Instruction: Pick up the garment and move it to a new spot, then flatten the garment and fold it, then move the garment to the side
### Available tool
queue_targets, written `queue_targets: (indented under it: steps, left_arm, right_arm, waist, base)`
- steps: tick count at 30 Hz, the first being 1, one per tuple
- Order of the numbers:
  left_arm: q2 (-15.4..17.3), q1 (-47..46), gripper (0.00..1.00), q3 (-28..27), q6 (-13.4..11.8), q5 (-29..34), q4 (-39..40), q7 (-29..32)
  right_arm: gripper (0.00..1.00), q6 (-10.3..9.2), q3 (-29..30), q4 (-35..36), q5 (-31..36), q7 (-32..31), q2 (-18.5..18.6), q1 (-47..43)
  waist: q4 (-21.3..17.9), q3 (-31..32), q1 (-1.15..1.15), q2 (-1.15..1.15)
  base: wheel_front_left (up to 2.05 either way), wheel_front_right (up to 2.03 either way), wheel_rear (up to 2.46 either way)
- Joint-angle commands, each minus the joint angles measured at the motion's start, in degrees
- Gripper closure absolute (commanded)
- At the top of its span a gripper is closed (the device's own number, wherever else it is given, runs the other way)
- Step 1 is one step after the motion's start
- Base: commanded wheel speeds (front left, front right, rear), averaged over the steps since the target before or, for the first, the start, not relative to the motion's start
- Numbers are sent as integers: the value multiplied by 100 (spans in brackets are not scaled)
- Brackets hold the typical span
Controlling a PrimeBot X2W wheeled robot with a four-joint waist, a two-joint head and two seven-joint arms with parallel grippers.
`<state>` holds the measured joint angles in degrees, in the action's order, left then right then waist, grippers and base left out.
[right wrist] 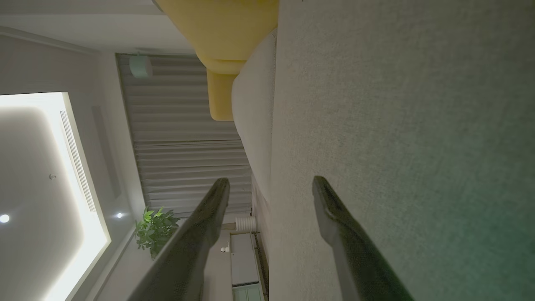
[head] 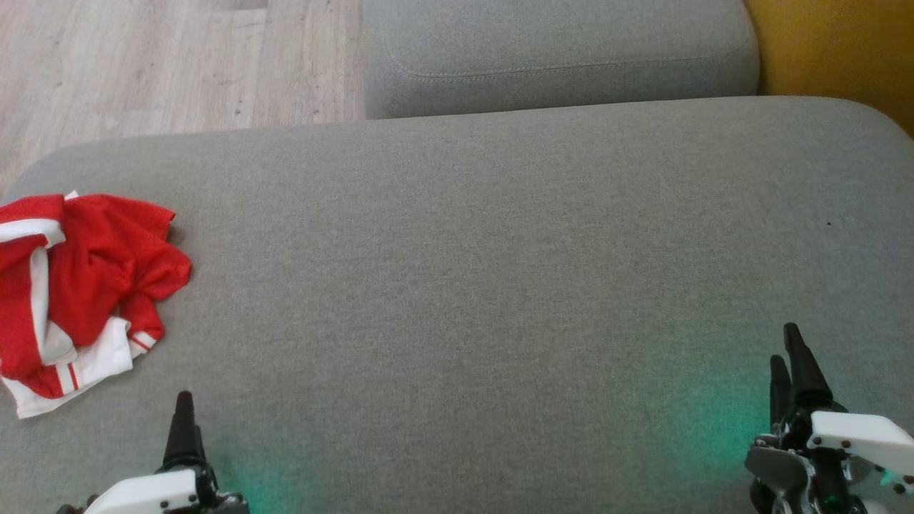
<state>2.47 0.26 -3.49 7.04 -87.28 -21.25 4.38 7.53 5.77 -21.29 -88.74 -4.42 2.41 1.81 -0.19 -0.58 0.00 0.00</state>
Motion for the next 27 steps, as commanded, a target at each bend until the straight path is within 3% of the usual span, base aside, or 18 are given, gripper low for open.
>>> queue_targets:
  steps: [1,27]
  left_arm:
    - [73,-314,0,15,7,174,194,-74]
    - [387,-910,0,425,8,2489,32,-516]
  right_arm:
    - [0,-1,-47,171,141,90,107,362]
    - [0,-1,-626,-336,2358,530,330,1188]
  waist:
    - [-5,-11,0,0]
    - [-84,-242,0,0]
  base:
    - [0,0,0]
    - [0,0,0]
